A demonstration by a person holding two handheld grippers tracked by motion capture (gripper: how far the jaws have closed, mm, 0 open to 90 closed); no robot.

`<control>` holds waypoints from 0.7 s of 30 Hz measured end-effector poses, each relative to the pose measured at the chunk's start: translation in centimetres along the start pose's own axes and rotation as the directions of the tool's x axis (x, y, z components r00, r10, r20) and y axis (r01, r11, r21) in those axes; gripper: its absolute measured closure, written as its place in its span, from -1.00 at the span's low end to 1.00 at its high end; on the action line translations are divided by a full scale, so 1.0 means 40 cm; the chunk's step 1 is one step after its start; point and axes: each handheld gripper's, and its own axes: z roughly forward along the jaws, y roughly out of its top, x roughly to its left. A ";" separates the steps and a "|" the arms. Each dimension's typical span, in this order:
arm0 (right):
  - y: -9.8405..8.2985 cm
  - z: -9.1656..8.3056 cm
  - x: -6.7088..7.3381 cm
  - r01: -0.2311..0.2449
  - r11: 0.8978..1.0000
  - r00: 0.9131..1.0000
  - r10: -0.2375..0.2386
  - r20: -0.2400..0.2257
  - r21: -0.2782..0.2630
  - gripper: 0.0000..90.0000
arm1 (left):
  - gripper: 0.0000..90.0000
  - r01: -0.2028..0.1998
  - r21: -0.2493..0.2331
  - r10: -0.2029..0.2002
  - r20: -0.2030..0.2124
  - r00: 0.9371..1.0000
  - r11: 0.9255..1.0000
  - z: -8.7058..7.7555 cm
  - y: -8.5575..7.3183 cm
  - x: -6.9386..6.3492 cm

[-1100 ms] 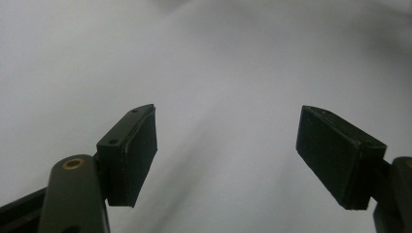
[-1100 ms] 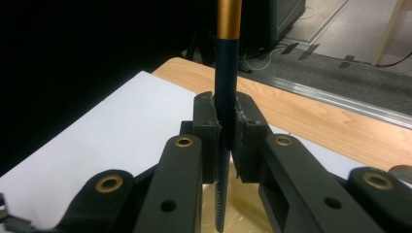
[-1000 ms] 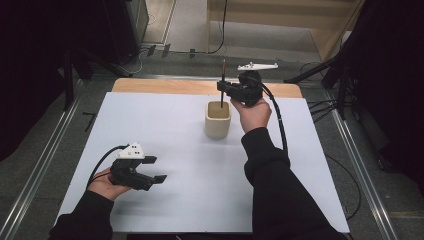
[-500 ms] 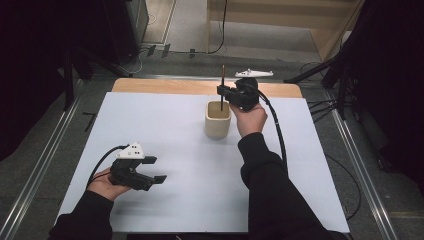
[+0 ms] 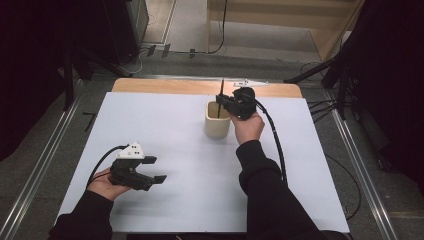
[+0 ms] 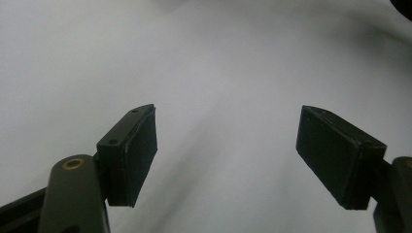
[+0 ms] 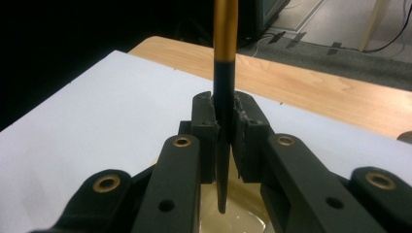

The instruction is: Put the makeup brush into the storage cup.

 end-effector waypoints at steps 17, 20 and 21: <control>-0.004 -0.032 0.000 0.057 0.998 0.998 -0.057 -0.019 -0.037 -0.45 | -0.48 -0.002 0.002 0.002 -0.001 1.000 1.000 0.001 0.000 0.000; -0.002 -0.042 0.000 0.061 0.998 0.998 -0.062 -0.023 -0.026 -0.45 | -0.48 -0.001 0.001 0.001 -0.003 1.000 1.000 0.000 0.000 0.000; -0.001 -0.045 -0.001 0.065 0.998 0.998 -0.065 -0.023 -0.024 -0.46 | -0.48 -0.001 0.000 0.001 -0.003 1.000 1.000 0.000 0.000 0.000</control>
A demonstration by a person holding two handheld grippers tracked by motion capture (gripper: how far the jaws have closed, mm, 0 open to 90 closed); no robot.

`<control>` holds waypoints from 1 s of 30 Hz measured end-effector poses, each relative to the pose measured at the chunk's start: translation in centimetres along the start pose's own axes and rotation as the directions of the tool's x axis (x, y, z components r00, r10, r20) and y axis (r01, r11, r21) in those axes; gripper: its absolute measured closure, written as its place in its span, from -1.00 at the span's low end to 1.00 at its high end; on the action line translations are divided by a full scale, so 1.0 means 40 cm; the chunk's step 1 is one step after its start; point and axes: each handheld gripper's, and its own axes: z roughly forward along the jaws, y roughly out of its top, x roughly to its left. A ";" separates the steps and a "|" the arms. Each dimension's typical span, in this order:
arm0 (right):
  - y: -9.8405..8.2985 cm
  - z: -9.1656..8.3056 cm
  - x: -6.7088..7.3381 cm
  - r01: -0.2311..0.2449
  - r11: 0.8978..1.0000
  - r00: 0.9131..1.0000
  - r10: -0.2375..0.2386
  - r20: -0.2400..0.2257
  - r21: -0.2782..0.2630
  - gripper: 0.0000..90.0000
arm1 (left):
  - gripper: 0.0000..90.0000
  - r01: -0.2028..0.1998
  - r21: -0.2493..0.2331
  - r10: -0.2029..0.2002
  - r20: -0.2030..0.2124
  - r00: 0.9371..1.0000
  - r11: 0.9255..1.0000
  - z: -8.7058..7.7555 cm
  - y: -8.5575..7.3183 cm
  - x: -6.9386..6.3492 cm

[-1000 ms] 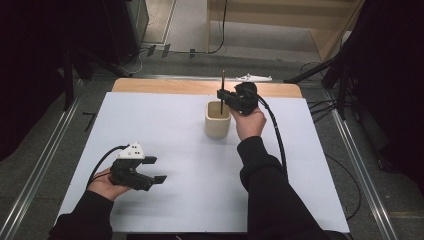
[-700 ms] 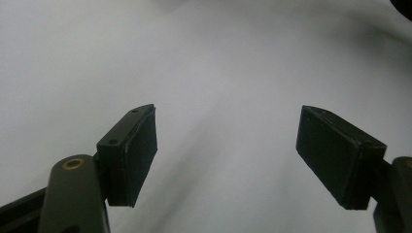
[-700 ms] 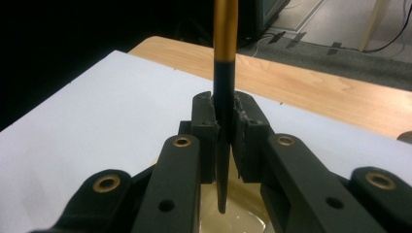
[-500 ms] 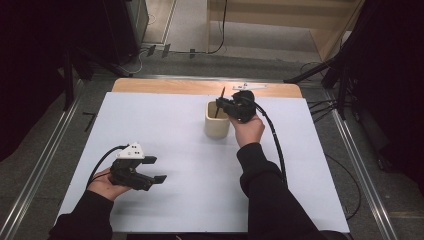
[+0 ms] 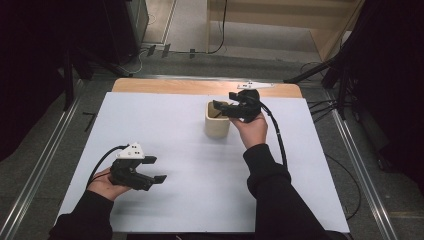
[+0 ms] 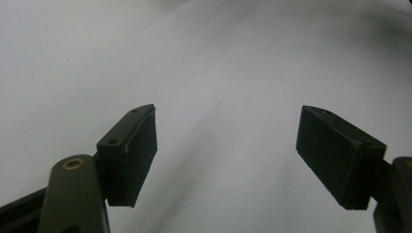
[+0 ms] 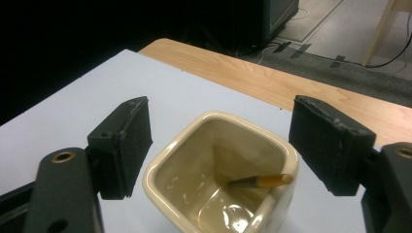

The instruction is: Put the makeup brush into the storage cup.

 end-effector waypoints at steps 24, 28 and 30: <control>-0.042 -0.063 -0.001 0.018 0.997 0.999 -0.014 -0.051 0.078 -0.46 | -0.48 -0.003 0.009 0.003 0.000 1.000 1.000 0.001 0.000 0.000; -0.057 -0.076 -0.003 0.024 0.995 0.999 -0.019 -0.051 0.093 -0.46 | -0.48 -0.003 0.008 0.003 0.000 1.000 1.000 0.001 0.000 0.000; -0.063 -0.082 -0.003 0.020 0.995 0.999 -0.015 -0.052 0.099 -0.46 | -0.48 -0.002 0.009 0.002 -0.001 1.000 1.000 0.001 0.001 0.000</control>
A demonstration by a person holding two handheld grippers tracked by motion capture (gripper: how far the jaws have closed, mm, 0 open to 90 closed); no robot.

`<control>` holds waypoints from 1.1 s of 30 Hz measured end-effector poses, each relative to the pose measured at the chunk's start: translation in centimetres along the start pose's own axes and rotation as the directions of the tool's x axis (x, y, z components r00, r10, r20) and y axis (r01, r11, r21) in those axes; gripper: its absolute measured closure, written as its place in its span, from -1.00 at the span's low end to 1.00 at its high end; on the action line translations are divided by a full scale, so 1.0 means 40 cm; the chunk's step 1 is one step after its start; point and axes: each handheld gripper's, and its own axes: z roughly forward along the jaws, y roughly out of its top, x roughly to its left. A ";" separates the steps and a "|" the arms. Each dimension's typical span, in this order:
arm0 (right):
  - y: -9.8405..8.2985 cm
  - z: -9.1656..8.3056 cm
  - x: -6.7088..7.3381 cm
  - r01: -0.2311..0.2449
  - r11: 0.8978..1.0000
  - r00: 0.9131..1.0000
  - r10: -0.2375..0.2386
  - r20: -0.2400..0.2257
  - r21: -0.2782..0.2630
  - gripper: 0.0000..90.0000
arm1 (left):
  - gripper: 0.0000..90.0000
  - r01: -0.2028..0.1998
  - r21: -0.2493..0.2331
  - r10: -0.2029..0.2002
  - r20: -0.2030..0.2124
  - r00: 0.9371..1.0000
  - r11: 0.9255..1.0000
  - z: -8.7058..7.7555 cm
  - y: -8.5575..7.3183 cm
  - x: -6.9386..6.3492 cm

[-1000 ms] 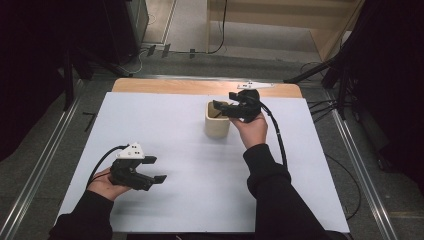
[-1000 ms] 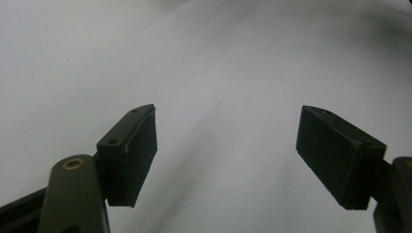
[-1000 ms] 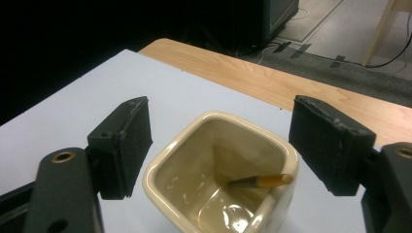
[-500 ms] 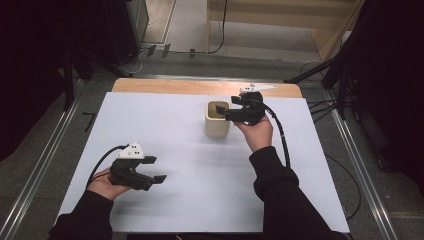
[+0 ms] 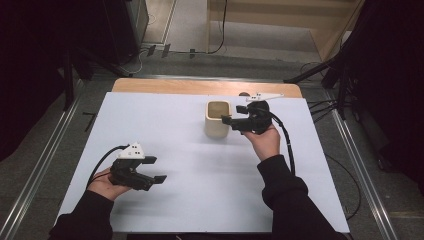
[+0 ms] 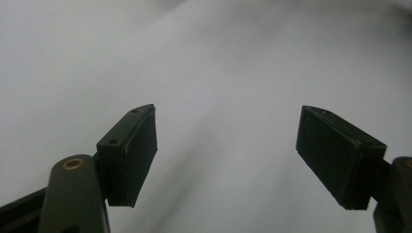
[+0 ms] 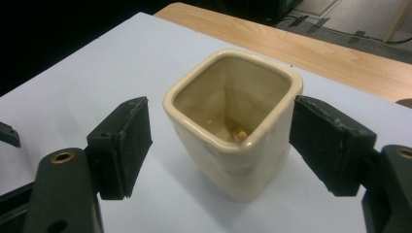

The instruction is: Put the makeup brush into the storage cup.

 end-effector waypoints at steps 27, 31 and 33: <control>-0.108 -0.045 0.007 0.003 0.996 0.999 0.001 -0.043 0.085 -0.47 | -0.48 0.008 -0.004 -0.008 -0.003 1.000 1.000 -0.002 -0.002 0.005; -0.124 -0.049 0.011 -0.002 0.996 0.998 0.008 -0.065 0.090 -0.47 | -0.48 0.007 -0.004 -0.007 -0.004 1.000 1.000 -0.002 -0.002 0.005; -0.129 -0.050 0.015 -0.001 0.995 0.997 0.008 -0.075 0.098 -0.47 | -0.48 0.006 -0.004 -0.006 -0.003 1.000 1.000 -0.002 -0.002 0.005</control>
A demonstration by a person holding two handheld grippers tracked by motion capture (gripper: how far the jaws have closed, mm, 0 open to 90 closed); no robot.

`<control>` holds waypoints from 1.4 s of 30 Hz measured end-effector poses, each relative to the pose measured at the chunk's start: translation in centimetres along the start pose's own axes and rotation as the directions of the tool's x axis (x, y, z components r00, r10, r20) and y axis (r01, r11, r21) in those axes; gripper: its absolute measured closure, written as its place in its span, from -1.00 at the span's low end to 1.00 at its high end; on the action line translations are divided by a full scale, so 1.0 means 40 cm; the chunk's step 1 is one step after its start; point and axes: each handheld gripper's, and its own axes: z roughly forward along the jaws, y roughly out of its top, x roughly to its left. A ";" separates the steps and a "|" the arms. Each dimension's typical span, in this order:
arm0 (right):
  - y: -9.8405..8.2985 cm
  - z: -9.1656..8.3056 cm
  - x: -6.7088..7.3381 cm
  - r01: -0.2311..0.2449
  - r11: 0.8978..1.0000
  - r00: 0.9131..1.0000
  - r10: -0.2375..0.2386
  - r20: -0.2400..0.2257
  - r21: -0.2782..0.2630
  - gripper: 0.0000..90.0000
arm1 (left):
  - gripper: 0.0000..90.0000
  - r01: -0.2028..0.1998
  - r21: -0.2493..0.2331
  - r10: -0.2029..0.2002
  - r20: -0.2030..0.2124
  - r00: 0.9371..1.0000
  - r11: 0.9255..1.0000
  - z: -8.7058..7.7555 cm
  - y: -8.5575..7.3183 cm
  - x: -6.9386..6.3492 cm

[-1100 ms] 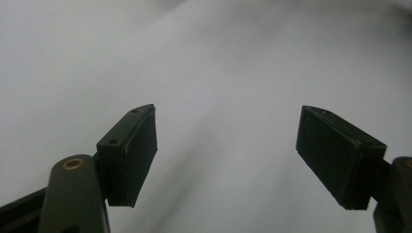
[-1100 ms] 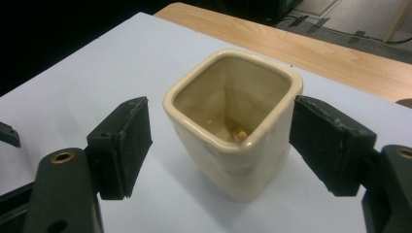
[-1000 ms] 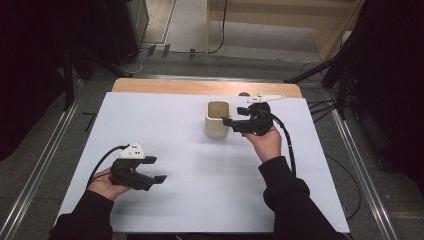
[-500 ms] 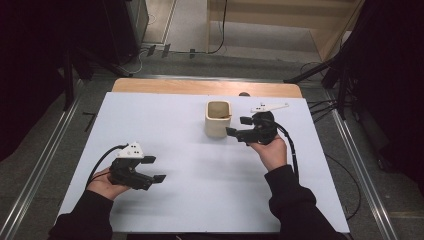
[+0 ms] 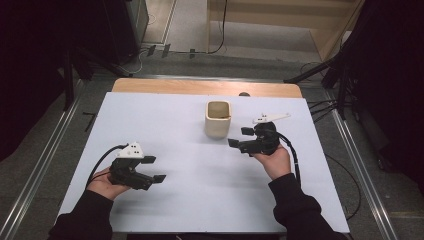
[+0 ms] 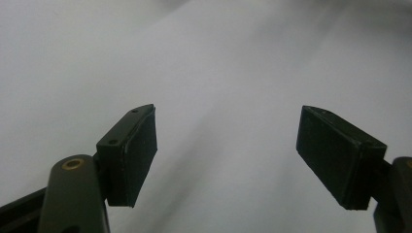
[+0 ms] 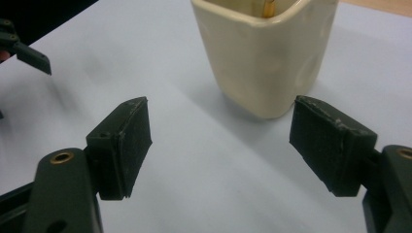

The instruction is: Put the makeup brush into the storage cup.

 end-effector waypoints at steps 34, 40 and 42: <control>-0.103 -0.062 0.029 0.101 0.993 0.993 -0.096 -0.069 0.062 -0.55 | -0.48 -0.003 0.000 0.003 -0.003 1.000 1.000 -0.003 0.001 0.000; -0.117 -0.075 0.023 0.088 0.994 0.994 -0.084 -0.071 0.063 -0.55 | -0.48 -0.002 0.000 0.002 -0.006 1.000 1.000 -0.004 0.001 0.001; -0.123 -0.081 0.021 0.084 0.995 0.994 -0.080 -0.068 0.062 -0.55 | -0.48 -0.003 0.000 0.003 -0.007 1.000 1.000 -0.004 0.000 0.002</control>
